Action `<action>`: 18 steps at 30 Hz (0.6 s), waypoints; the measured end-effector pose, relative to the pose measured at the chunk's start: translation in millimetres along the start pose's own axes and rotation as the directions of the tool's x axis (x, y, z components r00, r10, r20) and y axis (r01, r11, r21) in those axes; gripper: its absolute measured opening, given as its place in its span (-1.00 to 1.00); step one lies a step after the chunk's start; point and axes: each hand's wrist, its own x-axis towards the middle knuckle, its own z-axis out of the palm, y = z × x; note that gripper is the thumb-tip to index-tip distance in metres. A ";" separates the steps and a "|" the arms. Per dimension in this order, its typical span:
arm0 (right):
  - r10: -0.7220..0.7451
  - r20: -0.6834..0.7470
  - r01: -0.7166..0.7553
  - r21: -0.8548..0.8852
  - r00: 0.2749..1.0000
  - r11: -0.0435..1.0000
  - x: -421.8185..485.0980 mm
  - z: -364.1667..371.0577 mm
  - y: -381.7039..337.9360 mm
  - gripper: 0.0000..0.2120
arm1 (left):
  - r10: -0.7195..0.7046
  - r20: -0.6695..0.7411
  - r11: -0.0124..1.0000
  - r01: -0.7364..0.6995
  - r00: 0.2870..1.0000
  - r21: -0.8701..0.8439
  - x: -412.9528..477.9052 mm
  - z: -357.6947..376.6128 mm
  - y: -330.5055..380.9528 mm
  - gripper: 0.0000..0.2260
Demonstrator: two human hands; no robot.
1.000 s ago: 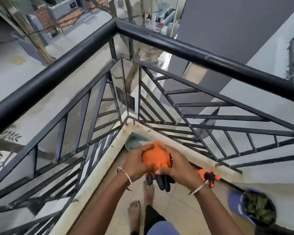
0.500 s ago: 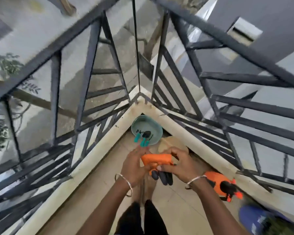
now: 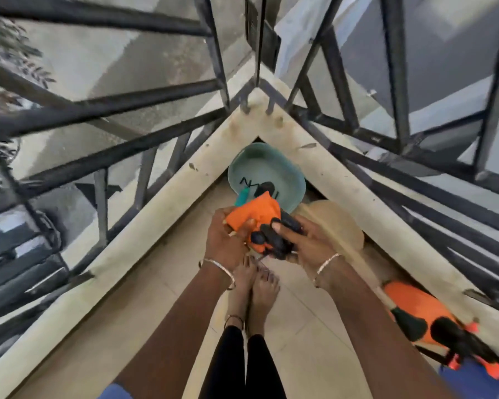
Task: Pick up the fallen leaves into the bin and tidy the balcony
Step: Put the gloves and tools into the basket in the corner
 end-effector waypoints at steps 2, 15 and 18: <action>-0.005 -0.089 0.006 0.019 0.996 1.000 37.4 3.8 12.7 -0.82 | -0.052 -0.012 0.996 0.050 0.999 -0.078 24.5 6.4 -4.0 -0.48; -0.056 -0.342 0.053 -0.018 0.938 0.998 265.7 -6.5 18.4 -0.88 | 0.106 -0.148 0.928 -0.044 0.983 0.371 176.1 32.1 -29.5 -0.69; -0.046 -0.340 0.044 -0.013 0.939 0.999 302.7 -0.1 23.5 -0.89 | 0.269 -0.162 0.838 -0.148 0.949 0.526 184.5 29.2 -46.9 -0.78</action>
